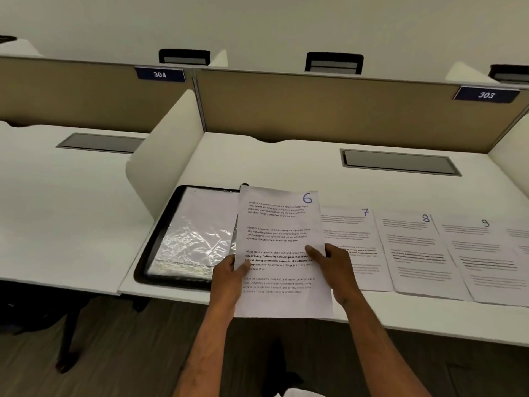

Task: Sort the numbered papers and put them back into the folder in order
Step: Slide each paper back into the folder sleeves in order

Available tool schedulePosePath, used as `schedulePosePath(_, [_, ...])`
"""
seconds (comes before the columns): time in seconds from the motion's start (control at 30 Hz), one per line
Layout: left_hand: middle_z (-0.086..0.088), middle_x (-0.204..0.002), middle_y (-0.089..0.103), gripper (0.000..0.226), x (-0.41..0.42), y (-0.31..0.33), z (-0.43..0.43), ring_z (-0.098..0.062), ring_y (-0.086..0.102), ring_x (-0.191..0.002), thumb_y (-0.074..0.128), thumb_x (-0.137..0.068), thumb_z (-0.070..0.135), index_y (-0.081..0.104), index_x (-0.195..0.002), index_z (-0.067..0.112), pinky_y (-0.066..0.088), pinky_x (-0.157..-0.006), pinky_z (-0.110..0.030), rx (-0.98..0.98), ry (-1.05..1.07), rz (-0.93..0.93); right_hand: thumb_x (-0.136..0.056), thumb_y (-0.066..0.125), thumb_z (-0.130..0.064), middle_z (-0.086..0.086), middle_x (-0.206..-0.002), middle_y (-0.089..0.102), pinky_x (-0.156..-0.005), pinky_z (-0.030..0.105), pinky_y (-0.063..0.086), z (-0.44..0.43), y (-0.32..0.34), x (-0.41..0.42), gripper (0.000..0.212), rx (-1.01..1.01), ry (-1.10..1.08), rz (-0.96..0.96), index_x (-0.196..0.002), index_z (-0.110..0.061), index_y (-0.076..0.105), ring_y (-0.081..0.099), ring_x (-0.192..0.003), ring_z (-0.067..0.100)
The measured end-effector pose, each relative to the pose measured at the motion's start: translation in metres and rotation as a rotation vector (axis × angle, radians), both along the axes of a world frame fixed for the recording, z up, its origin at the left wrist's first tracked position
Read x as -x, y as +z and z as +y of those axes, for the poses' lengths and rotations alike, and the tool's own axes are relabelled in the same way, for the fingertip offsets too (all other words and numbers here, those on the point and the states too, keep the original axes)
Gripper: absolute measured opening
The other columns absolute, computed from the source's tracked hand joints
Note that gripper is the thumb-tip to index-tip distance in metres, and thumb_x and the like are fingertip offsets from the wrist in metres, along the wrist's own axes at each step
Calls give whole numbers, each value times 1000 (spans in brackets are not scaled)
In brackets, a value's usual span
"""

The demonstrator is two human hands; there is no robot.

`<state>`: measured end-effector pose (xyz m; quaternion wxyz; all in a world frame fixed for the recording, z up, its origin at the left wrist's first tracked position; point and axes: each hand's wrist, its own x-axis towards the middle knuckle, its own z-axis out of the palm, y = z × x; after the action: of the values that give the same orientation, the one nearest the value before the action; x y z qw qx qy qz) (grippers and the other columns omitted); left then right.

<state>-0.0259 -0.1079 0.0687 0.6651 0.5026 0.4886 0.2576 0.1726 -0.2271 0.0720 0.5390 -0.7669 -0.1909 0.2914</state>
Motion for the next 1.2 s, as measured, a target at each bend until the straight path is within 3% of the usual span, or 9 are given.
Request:
schedulePosePath(0.1, [2, -97, 75, 11, -4, -8, 25, -17, 73, -83, 66, -93, 20, 68, -104, 19, 60, -77, -40, -63, -12, 87, -86, 71, -36, -3, -89, 73, -72, 29, 55, 27, -8, -2, 19, 22, -4, -48, -91, -18, 70, 69, -84, 17])
schedulePosePath(0.23, [4, -88, 74, 14, -16, -10, 58, -14, 71, -80, 65, -93, 31, 70, -94, 18, 56, -69, -30, -201, 30, 245, -87, 68, -42, 5, -110, 69, -81, 32, 53, 68, -24, -13, 41, 134, -1, -112, -115, -12, 68, 65, -96, 20])
schedulePosePath(0.37, [3, -76, 67, 28, -30, -16, 83, -15, 65, -70, 66, -89, 42, 64, -76, 18, 55, -67, -35, -294, 21, 565, -91, 65, -27, 3, -114, 67, -64, 15, 43, 90, -25, -20, 31, 182, 53, -163, -120, -15, 64, 60, -86, 11])
schedulePosePath(0.5, [10, -70, 58, 26, -42, -14, 91, -7, 53, -61, 65, -87, 44, 61, -76, 21, 36, -54, -25, -384, 9, 759, -90, 64, -11, -12, -119, 47, -89, 21, 43, 102, -29, -15, 69, 136, 78, -247, -149, -27, 32, 53, -106, 11])
schedulePosePath(0.57, [11, -71, 59, 25, -46, -13, 92, -7, 54, -62, 64, -88, 44, 61, -77, 22, 37, -54, -25, -444, -9, 769, -91, 62, -11, -12, -117, 50, -90, 23, 42, 105, -35, -11, 62, 151, 106, -330, -145, -29, 39, 53, -106, 11])
schedulePosePath(0.7, [10, -73, 62, 26, -54, -11, 100, -11, 60, -66, 61, -89, 46, 60, -76, 23, 46, -58, -26, -603, -79, 810, -92, 61, -18, 1, -113, 62, -90, 24, 44, 118, -42, -1, 27, 263, 129, -445, -118, -14, 64, 57, -108, 18])
schedulePosePath(0.87, [7, -82, 65, 27, -57, -6, 110, -16, 65, -73, 55, -91, 45, 63, -83, 21, 54, -67, -30, -822, -223, 818, -93, 59, -28, -1, -113, 62, -85, 22, 46, 132, -35, 19, 30, 290, 114, -483, -119, -14, 64, 61, -103, 13])
schedulePosePath(1.07, [2, -64, 63, 19, -52, 5, 105, -21, 64, -52, 66, -82, 36, 64, -70, 22, 51, -45, -30, -1089, -337, 687, -92, 48, -60, -6, -80, 62, -62, 21, 39, 153, 2, 61, 43, 280, -15, -425, -85, -27, 74, 58, -74, 9])
schedulePosePath(1.2, [6, -69, 65, 6, -35, -3, 104, -16, 64, -53, 65, -82, 31, 68, -81, 26, 50, -44, -29, -1122, -424, 576, -92, 52, -54, -13, -72, 63, -60, 9, 35, 156, 12, 85, 38, 303, -71, -451, -77, -29, 75, 56, -68, 0])
